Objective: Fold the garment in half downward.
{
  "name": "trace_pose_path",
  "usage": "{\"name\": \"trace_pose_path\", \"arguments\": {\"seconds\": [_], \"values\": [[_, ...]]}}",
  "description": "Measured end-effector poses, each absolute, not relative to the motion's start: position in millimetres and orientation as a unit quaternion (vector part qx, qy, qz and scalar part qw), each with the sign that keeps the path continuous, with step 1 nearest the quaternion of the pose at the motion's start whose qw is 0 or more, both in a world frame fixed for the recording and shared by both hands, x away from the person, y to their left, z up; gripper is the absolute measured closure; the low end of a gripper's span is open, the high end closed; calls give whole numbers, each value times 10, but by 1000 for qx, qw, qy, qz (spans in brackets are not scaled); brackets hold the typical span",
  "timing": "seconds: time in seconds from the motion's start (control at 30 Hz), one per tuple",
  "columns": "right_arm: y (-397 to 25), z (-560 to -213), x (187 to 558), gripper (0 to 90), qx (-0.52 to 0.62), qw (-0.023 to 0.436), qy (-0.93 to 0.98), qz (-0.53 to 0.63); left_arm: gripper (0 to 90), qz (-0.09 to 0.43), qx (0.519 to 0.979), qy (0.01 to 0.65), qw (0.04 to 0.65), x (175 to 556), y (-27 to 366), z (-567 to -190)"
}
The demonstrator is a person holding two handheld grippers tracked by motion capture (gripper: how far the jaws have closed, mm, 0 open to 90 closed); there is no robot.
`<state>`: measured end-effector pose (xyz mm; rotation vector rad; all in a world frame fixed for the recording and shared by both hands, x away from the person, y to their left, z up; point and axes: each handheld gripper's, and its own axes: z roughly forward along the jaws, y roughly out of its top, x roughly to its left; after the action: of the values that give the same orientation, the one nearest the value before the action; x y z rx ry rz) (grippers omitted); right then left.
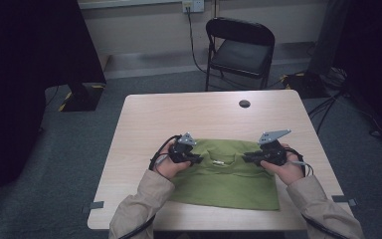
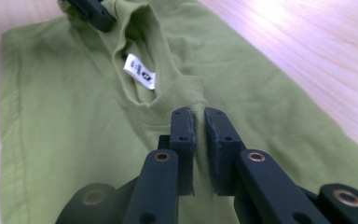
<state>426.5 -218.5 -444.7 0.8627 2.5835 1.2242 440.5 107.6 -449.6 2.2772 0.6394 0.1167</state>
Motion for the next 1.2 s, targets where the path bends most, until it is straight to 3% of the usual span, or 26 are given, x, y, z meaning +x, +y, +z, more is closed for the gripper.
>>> {"name": "trace_pose_path", "arguments": {"seconds": [0.47,0.97,1.2], "values": [[-2294,-4530,3843,825,267,58,864,423,862,31,897,224,380,4089,1203,-4516],[-2365,-4730,3655,826,265,33,867,420,794,5,905,212,370,3865,1345,-4725],[-2347,-4754,3611,751,261,38,870,416,634,8,900,216,380,3809,1440,-4754]]}}
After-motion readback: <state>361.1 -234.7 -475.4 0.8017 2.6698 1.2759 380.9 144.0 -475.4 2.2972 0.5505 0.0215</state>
